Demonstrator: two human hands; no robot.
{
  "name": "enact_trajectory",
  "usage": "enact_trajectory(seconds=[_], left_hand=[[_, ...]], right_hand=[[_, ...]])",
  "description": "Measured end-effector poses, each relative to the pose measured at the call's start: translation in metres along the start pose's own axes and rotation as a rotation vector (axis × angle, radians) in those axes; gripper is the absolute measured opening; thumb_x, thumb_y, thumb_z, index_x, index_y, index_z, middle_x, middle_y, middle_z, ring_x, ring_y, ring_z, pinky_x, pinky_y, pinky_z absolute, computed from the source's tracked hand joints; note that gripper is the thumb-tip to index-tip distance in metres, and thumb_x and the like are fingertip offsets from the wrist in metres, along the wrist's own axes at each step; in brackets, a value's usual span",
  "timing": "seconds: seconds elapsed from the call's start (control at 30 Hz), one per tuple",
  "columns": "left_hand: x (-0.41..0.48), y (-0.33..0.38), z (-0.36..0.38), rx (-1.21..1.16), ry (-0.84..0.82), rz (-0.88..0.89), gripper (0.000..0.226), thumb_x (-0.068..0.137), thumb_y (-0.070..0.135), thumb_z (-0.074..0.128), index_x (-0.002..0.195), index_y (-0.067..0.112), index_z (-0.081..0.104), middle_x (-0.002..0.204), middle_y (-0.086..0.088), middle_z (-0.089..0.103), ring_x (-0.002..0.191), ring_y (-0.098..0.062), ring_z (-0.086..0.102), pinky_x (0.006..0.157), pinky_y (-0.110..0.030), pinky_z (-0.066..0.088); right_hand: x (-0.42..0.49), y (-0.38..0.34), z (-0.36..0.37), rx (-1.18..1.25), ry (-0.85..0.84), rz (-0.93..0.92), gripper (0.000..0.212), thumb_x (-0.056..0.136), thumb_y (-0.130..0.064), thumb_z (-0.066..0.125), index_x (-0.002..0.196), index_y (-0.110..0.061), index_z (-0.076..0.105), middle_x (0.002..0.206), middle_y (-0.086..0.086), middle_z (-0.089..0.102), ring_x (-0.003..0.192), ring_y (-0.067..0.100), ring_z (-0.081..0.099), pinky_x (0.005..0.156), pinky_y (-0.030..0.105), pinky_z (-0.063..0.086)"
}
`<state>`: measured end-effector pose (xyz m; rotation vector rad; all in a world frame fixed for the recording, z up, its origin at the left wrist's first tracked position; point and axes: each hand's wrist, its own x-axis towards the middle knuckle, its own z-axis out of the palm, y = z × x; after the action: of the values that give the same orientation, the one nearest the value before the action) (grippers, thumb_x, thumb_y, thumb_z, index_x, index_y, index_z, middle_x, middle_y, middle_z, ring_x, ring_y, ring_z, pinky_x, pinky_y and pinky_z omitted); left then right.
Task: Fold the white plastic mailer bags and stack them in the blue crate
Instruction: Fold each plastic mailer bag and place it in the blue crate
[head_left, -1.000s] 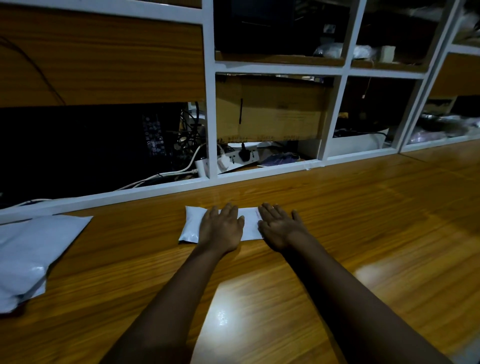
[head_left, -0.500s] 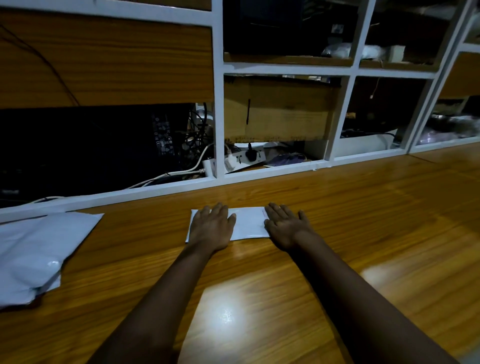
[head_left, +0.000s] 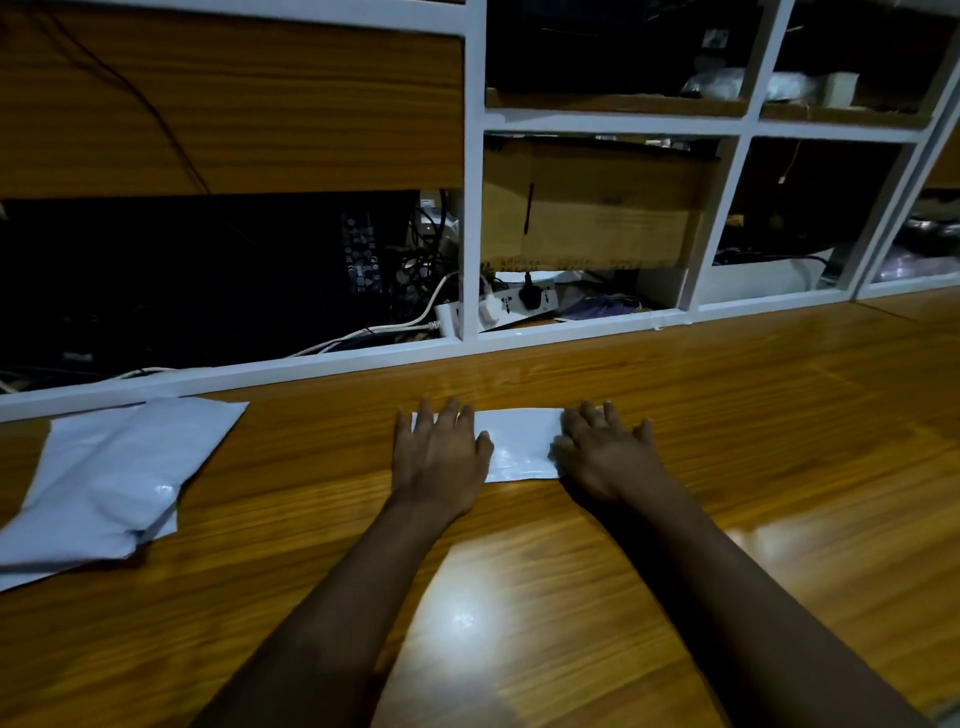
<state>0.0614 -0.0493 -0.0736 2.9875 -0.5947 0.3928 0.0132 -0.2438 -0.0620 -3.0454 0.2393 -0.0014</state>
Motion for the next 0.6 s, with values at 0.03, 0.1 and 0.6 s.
enact_trajectory(seconds=[0.03, 0.1, 0.6], left_hand=[[-0.001, 0.003, -0.003, 0.003, 0.071, 0.015, 0.051, 0.104, 0.039, 0.028, 0.149, 0.016, 0.039, 0.158, -0.005, 0.034, 0.147, -0.032, 0.023, 0.118, -0.050, 0.014], [0.002, 0.010, -0.009, 0.005, 0.129, 0.077, 0.048, 0.104, 0.033, 0.031, 0.148, 0.015, 0.040, 0.157, -0.004, 0.035, 0.147, -0.029, 0.024, 0.118, -0.049, 0.014], [0.009, 0.013, 0.008, -0.035, -0.071, 0.126, 0.050, 0.107, 0.034, 0.022, 0.154, 0.019, 0.025, 0.162, 0.001, 0.024, 0.147, -0.026, 0.023, 0.118, -0.041, 0.017]], right_hand=[[-0.003, -0.006, -0.002, 0.005, 0.058, -0.023, 0.065, 0.104, -0.048, 0.031, 0.158, -0.017, 0.014, 0.166, 0.007, 0.006, 0.153, 0.030, 0.002, 0.117, 0.062, 0.006], [-0.001, -0.019, -0.005, 0.022, 0.131, -0.084, 0.066, 0.103, -0.045, 0.039, 0.158, -0.015, 0.017, 0.166, 0.007, 0.011, 0.153, 0.028, 0.006, 0.119, 0.056, 0.010], [0.022, -0.037, 0.016, -0.066, -0.116, -0.181, 0.057, 0.107, -0.035, 0.012, 0.159, -0.016, -0.003, 0.165, 0.002, -0.013, 0.152, 0.023, -0.013, 0.122, 0.054, 0.000]])
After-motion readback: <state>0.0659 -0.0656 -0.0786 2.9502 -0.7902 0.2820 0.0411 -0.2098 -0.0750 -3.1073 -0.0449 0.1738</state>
